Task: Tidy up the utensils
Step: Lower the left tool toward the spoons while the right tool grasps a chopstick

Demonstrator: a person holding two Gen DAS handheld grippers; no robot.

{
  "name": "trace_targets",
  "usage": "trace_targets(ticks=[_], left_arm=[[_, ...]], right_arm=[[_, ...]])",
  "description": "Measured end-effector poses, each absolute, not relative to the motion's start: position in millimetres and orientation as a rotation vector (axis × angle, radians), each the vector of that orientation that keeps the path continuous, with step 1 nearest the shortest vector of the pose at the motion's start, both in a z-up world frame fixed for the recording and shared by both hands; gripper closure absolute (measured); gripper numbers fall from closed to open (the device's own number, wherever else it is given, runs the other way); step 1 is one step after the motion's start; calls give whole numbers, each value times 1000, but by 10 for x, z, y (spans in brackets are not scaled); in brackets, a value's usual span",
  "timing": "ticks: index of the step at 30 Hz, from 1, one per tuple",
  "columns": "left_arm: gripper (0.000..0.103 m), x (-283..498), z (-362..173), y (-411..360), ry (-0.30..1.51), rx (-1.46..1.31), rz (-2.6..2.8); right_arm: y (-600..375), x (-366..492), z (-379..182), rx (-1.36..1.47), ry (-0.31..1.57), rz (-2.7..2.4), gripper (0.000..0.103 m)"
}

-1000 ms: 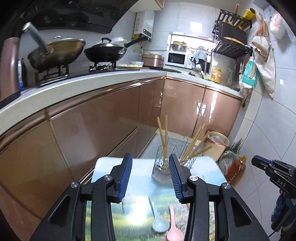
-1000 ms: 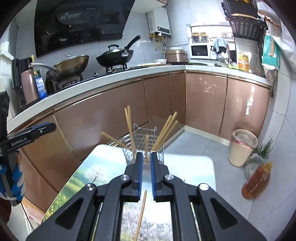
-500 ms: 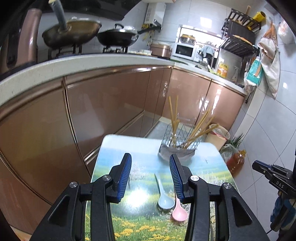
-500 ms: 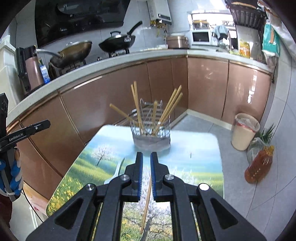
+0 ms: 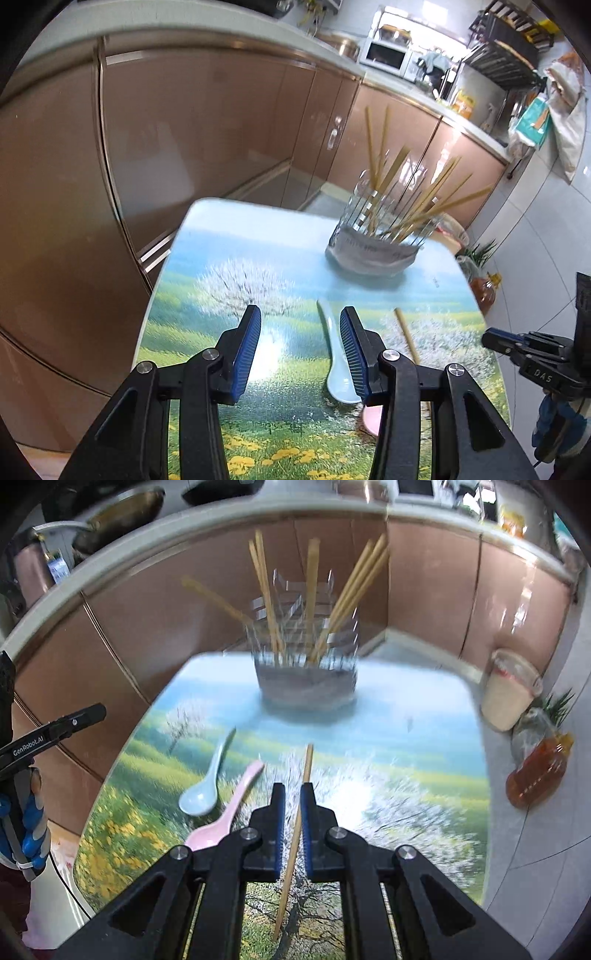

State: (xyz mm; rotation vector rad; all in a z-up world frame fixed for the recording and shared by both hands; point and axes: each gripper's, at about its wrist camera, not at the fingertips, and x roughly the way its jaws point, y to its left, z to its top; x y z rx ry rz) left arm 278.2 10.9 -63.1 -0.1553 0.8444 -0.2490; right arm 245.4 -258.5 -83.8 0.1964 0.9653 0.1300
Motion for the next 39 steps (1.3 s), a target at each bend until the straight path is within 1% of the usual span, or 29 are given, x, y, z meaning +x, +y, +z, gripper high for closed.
trace_targets(ticks=[5, 13, 16, 26, 29, 33, 36, 39], left_arm=[[59, 2933, -907, 105, 897, -159, -258], [59, 3109, -1169, 164, 954, -191, -263], [59, 3149, -1212, 210, 963, -202, -264], [59, 3181, -1272, 275, 984, -239, -259], [59, 3154, -1260, 275, 984, -250, -258], [59, 3070, -1188, 284, 972, -238, -256], [59, 3002, -1114, 318, 957, -226, -249], [59, 2965, -1071, 342, 950, -232, -244]], right_arm=[[-2500, 2861, -1253, 184, 1118, 151, 95], [-2444, 3317, -1660, 166, 1259, 138, 95], [-2441, 3389, -1722, 154, 1292, 129, 94], [-2308, 3505, -1727, 74, 1348, 116, 95], [-2233, 3522, -1736, 35, 1352, 107, 97], [-2224, 3448, -1697, 96, 1306, 118, 97], [-2297, 3229, -1540, 162, 1222, 143, 97], [-2390, 2953, -1261, 218, 1107, 176, 97]])
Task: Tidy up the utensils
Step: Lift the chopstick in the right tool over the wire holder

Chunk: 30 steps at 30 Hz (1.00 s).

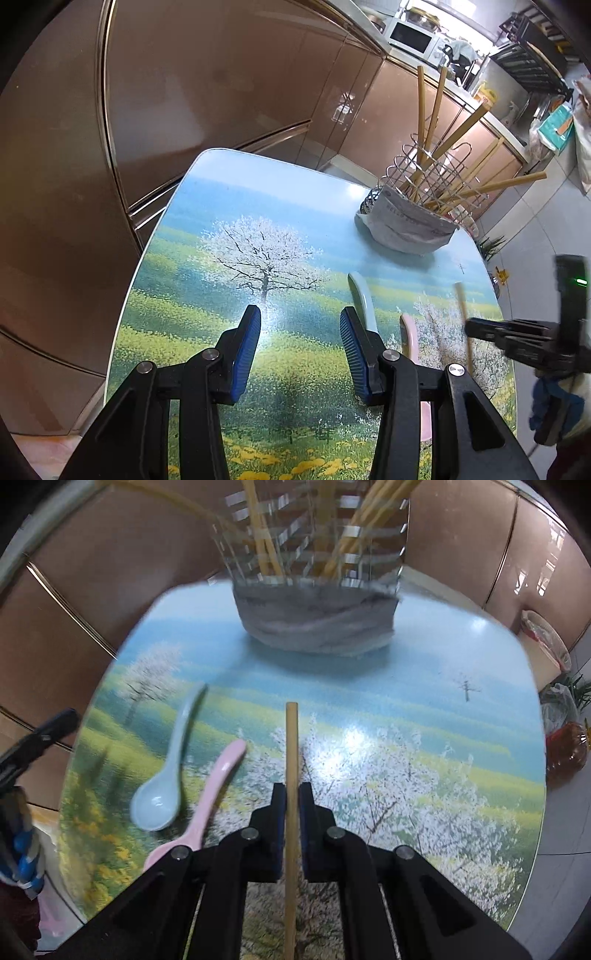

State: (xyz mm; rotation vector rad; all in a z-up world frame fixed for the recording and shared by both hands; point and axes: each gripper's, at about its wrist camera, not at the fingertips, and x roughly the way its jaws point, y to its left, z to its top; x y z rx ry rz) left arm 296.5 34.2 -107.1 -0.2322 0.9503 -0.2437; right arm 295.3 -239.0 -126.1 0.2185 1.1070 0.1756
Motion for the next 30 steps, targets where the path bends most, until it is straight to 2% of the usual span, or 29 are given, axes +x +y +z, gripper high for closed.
trace_targets(ticks=[10, 19, 23, 30], left_arm=[[59, 2857, -980, 213, 947, -230, -261], [59, 2912, -961, 235, 942, -219, -251], [59, 2973, -994, 268, 945, -228, -247], [59, 3124, -1143, 376, 973, -256, -233]], right_arm=[[-2592, 2340, -21, 322, 708, 247, 97], [-2674, 2760, 1168, 293, 376, 215, 97], [-2644, 3130, 1353, 263, 275, 145, 97], [-2613, 3715, 982, 223, 200, -5, 97]])
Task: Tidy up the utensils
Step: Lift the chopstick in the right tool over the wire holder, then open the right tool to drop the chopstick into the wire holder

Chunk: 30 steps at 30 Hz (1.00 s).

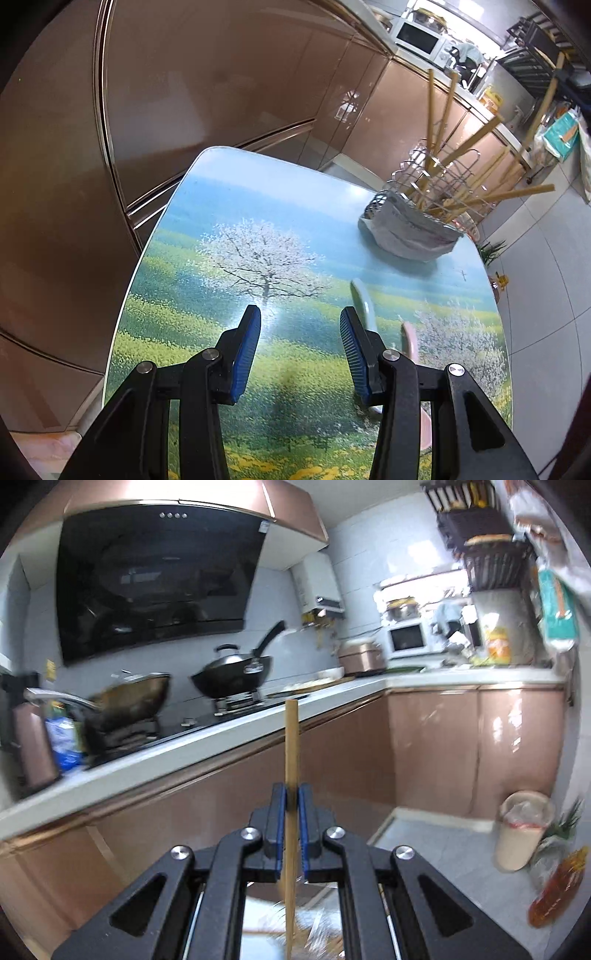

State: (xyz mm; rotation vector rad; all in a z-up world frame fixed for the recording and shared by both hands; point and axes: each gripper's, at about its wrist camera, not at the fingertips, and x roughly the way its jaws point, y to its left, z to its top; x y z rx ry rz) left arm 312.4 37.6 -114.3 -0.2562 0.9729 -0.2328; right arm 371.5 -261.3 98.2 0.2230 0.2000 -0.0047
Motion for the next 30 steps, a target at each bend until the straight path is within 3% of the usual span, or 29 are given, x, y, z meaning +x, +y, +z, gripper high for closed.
trace_targets(ticks=[10, 20, 26, 30], left_arm=[[59, 3261, -1322, 465, 1005, -273, -213], [59, 3134, -1215, 407, 987, -282, -228], [59, 2975, -1035, 380, 957, -284, -235], [59, 2830, -929, 356, 942, -284, -240]], right_arm=[[-2670, 4054, 194, 238, 245, -90, 97], [-2736, 3681, 77, 257, 255, -76, 95], [-2793, 3278, 183, 273, 252, -69, 78], [-2789, 2909, 245, 257, 253, -65, 73]])
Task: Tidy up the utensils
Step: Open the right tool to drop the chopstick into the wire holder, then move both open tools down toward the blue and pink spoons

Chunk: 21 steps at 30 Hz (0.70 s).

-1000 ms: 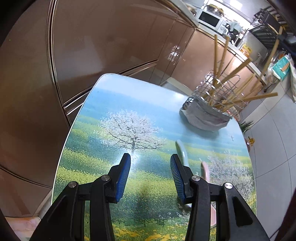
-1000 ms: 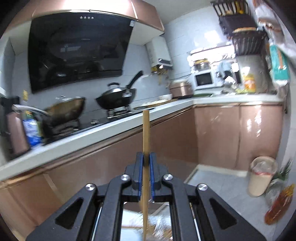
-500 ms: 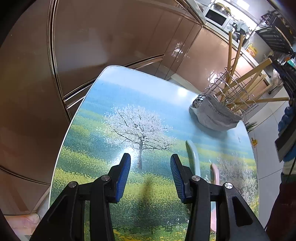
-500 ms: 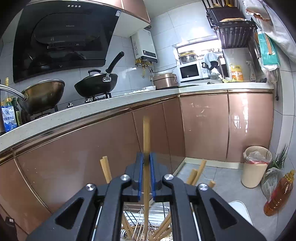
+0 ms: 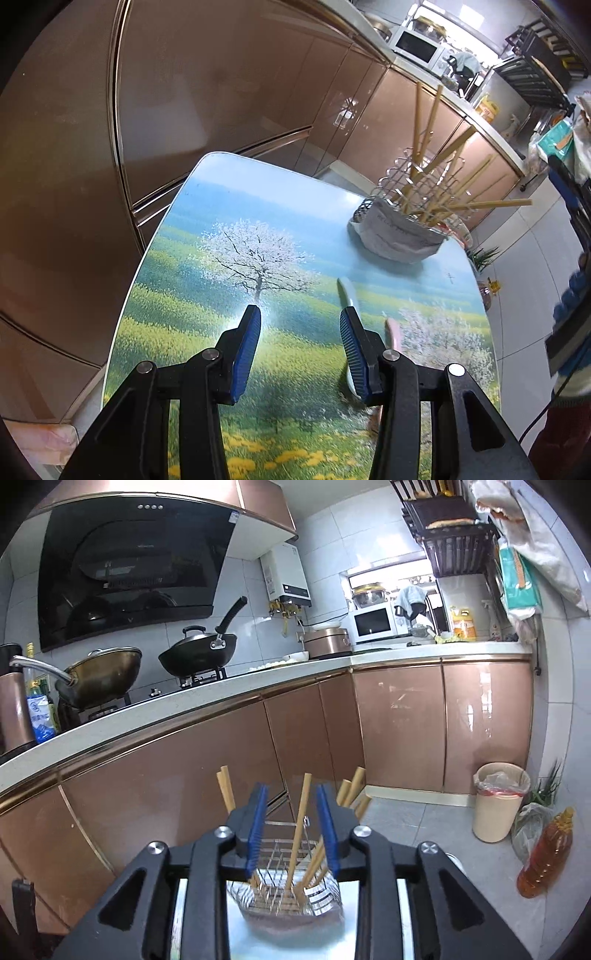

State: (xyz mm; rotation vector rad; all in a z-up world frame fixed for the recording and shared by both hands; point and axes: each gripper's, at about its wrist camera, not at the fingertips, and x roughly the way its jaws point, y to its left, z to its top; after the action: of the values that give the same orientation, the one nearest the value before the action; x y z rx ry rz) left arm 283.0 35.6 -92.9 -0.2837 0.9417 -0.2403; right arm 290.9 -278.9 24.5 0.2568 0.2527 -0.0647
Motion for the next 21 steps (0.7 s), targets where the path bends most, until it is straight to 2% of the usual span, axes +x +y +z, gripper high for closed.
trace_targets(ticks=[6, 21], left_arm=[[57, 2572, -779, 325, 918, -275, -238], [53, 1781, -494, 221, 877, -200, -243]], right_arm=[[-2799, 2308, 231, 285, 294, -47, 57], [-2751, 1253, -211, 369, 532, 4, 56]])
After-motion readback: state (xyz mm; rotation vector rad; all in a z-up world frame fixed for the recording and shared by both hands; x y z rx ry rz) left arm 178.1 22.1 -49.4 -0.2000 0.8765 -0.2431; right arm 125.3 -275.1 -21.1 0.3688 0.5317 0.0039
